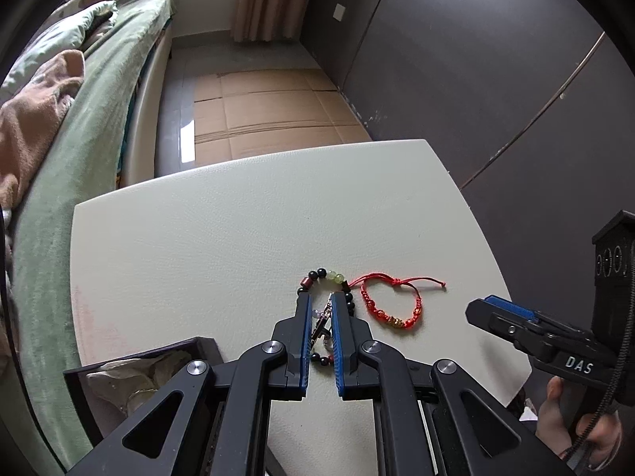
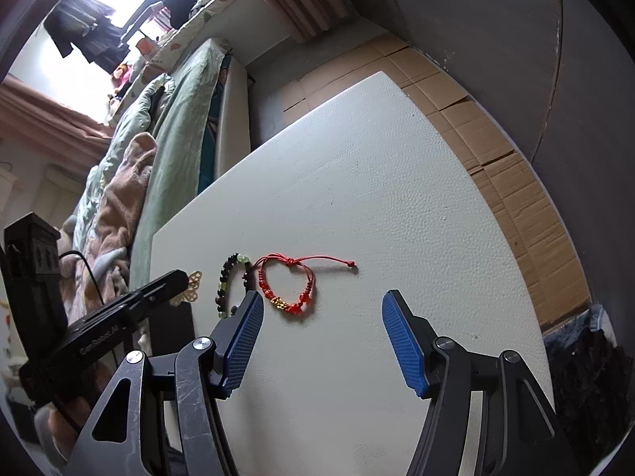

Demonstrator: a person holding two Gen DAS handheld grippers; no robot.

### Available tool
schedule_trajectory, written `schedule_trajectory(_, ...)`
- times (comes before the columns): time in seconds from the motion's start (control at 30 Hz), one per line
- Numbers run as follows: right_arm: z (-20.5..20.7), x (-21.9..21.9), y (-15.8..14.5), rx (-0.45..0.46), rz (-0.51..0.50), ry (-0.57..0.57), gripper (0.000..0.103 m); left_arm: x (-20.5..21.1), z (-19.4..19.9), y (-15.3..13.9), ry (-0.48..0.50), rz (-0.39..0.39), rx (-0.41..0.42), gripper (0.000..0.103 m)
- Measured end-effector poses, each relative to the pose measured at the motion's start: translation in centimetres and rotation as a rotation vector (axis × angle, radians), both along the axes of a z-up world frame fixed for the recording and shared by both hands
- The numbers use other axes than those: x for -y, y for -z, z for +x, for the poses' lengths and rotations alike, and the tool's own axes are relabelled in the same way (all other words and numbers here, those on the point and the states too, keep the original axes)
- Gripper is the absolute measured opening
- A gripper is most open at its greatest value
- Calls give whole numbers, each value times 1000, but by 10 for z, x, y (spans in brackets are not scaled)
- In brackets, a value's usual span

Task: Organize jewelry
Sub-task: 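Grasp the red string bracelet with the right gripper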

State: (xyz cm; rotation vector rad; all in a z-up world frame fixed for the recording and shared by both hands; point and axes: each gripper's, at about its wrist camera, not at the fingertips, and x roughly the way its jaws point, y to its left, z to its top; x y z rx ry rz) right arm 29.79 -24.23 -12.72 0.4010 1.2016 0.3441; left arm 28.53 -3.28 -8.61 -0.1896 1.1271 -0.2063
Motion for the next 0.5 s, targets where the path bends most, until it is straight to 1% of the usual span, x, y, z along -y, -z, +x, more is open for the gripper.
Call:
schedule_trajectory(0.2, 6, -20, 7, 10, -38, -30, 62, -23, -10, -8, -21, -17, 16, 10)
schedule_trajectory(0.33, 12, -36, 4, 60, -104, -56, 60, -41, -19, -14, -39, -24, 31, 10)
schedule_trajectory(0.5, 24, -63, -1, 128, -187, -138, 59, -64, -28, -17, -63, -35, 35, 10)
